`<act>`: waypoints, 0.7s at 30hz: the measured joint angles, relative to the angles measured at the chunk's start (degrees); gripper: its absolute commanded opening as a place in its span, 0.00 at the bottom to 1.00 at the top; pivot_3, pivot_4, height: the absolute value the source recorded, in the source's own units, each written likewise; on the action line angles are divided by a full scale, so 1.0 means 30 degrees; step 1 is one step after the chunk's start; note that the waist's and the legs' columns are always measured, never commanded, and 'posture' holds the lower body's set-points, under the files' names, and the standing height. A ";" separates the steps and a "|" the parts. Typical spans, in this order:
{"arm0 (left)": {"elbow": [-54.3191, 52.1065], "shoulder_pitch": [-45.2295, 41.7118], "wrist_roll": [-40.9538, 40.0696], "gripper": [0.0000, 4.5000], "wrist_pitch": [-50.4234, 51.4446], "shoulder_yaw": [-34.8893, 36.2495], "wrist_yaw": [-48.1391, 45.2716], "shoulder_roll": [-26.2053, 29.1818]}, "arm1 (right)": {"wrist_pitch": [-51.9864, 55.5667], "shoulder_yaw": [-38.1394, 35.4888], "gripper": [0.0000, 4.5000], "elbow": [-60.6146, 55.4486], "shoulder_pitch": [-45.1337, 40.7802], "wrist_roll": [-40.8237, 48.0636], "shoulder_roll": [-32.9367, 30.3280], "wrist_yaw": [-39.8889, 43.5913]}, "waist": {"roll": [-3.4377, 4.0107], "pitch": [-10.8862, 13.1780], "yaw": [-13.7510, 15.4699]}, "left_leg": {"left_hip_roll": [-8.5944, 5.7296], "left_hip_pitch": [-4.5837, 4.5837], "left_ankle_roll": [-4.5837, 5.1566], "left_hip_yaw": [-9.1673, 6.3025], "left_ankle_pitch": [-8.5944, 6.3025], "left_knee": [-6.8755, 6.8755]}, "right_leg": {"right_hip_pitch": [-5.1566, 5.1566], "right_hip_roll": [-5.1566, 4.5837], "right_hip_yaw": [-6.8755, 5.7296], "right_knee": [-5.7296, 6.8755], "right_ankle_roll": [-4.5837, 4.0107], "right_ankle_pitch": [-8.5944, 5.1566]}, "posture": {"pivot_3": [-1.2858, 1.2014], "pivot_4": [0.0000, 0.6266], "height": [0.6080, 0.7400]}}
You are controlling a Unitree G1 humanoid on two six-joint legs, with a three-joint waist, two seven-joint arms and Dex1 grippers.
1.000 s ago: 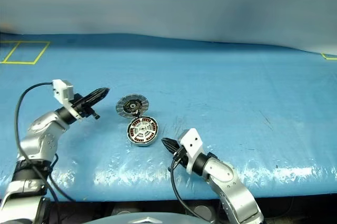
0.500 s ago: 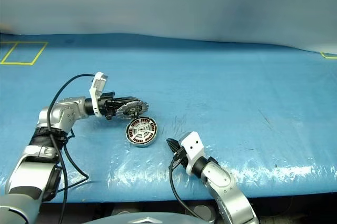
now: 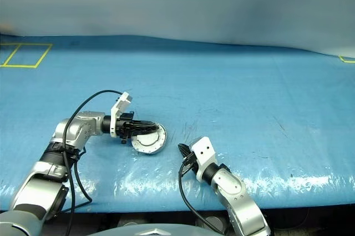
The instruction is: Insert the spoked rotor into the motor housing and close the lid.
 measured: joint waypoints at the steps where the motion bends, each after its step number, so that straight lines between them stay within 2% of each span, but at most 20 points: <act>1: -0.0203 0.0198 -0.0041 0.01 -0.0087 0.0124 0.0130 -0.0056 | 0.0000 -0.0008 0.00 -0.0002 -0.0013 0.0004 0.0000 -0.0002 | -0.0001 0.0000 0.0005 | 0.0000 0.0001 0.0000 -0.0002 0.0000 0.0001 | 0.0000 0.0002 -0.0001 0.0000 0.0001 0.0000 | 0.52 0.24 1.00; 7: -0.2753 0.2499 -0.1274 0.01 -0.0257 0.2212 0.1421 -0.0187 | 0.0340 -0.0507 0.00 -0.1551 -0.0171 0.0542 -0.0135 0.0135 | 0.0012 0.0012 -0.0048 | 0.0009 -0.0013 0.0000 -0.0003 0.0001 -0.0001 | -0.0015 0.0003 -0.0001 0.0009 0.0002 0.0001 | 0.52 0.24 1.00; 13: -0.8307 0.5079 -0.3322 0.01 -0.0466 0.5874 0.4474 -0.0530 | 0.4298 -0.1438 0.00 -0.3939 -0.2284 0.2310 -0.0127 -0.0268 | 0.0024 0.0015 0.0002 | 0.0007 -0.0004 -0.0005 -0.0005 0.0004 0.0002 | 0.0000 -0.0009 0.0001 0.0007 0.0001 0.0002 | 0.52 0.24 1.00; 18: -1.1736 0.9683 -0.1654 0.01 -0.3230 0.6220 0.7988 -0.2116 | 0.7853 -0.0533 0.00 -0.4020 -0.4611 0.1410 -0.1017 -0.1085 | 0.0040 0.0022 0.0030 | 0.0001 -0.0003 -0.0007 0.0001 0.0004 -0.0001 | -0.0010 -0.0015 0.0005 0.0005 -0.0008 0.0003 | 0.52 0.24 1.00; 21: -1.3342 1.2183 -0.0490 0.00 -0.5667 0.5963 0.9907 -0.4007 | 0.8746 0.0283 0.14 -0.3574 -0.5722 0.0884 -0.0769 -0.1396 | 0.0036 0.0020 0.0077 | -0.0005 -0.0008 -0.0006 0.0006 0.0004 0.0012 | -0.0006 -0.0022 0.0011 -0.0002 -0.0004 0.0006 | 0.52 0.24 1.00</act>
